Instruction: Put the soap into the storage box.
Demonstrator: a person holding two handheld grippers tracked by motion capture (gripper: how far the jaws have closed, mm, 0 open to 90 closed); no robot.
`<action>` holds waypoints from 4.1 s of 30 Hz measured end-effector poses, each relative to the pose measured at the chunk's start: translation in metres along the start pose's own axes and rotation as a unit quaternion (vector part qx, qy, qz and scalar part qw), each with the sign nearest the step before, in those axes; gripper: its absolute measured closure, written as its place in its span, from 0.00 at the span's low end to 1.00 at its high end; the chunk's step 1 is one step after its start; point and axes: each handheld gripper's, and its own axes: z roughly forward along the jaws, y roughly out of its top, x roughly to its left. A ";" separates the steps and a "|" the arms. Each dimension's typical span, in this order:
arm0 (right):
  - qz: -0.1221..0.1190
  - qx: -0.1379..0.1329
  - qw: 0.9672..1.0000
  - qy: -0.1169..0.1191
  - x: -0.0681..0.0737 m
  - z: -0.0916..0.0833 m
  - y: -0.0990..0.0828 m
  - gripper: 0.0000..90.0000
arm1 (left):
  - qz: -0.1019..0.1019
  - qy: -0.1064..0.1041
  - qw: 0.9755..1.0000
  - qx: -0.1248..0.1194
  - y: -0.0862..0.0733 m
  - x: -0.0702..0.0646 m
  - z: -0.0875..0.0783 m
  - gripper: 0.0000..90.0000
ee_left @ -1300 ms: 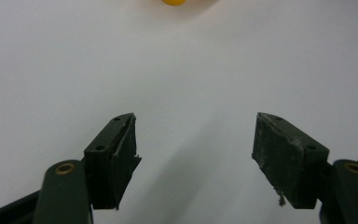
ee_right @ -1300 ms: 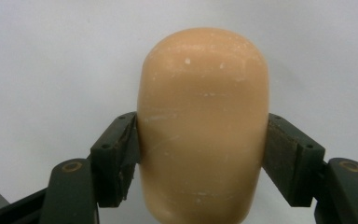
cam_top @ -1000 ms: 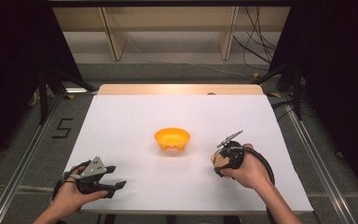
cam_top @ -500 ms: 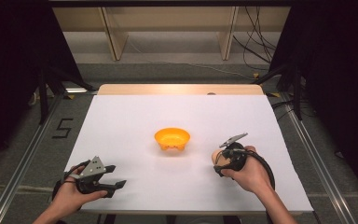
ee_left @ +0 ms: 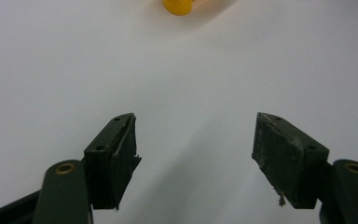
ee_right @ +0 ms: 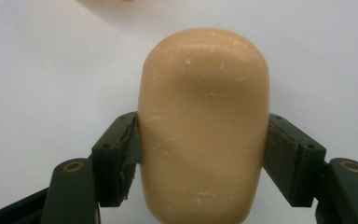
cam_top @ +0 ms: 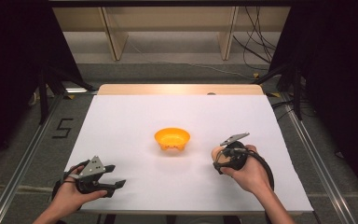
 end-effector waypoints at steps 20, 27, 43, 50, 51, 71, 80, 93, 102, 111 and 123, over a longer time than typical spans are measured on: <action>-0.002 -0.055 0.998 -0.005 -0.001 -0.003 0.006 0.37 | -0.010 0.002 1.000 -0.012 0.000 -0.001 0.000 0.34; -0.006 -0.067 0.998 -0.008 -0.001 -0.002 0.009 0.37 | 0.000 0.007 1.000 -0.002 0.000 0.001 -0.001 0.34; -0.002 -0.076 0.997 -0.018 0.002 -0.004 0.021 0.37 | -0.002 0.004 1.000 -0.008 0.000 0.001 -0.002 0.33; -0.007 -0.076 0.997 -0.020 0.004 -0.002 0.026 0.38 | -0.001 0.001 1.000 -0.005 0.001 0.001 -0.003 0.33; -0.009 -0.075 0.997 -0.020 0.004 -0.001 0.027 0.37 | -0.005 0.002 1.000 -0.005 0.000 0.001 -0.003 0.34; -0.035 -0.082 0.996 -0.016 0.006 0.000 0.040 0.37 | -0.016 0.000 1.000 -0.010 -0.001 0.000 -0.001 0.33; -0.056 -0.082 0.995 0.006 0.006 0.004 0.045 0.37 | -0.023 0.001 1.000 -0.016 -0.001 -0.001 0.000 0.33; -0.154 -0.035 0.986 0.051 -0.007 0.006 0.062 0.37 | -0.004 0.002 1.000 -0.006 -0.001 0.001 -0.002 0.33; -0.184 -0.040 0.980 0.072 -0.010 0.008 0.069 0.37 | -0.005 0.006 1.000 -0.007 -0.001 0.002 -0.003 0.33; -0.188 -0.057 0.978 0.076 -0.009 0.011 0.074 0.37 | -0.007 0.007 1.000 -0.007 -0.002 0.002 -0.004 0.33; -0.185 -0.068 0.977 0.081 -0.007 0.013 0.083 0.37 | -0.019 0.007 1.000 -0.008 -0.003 0.001 -0.005 0.33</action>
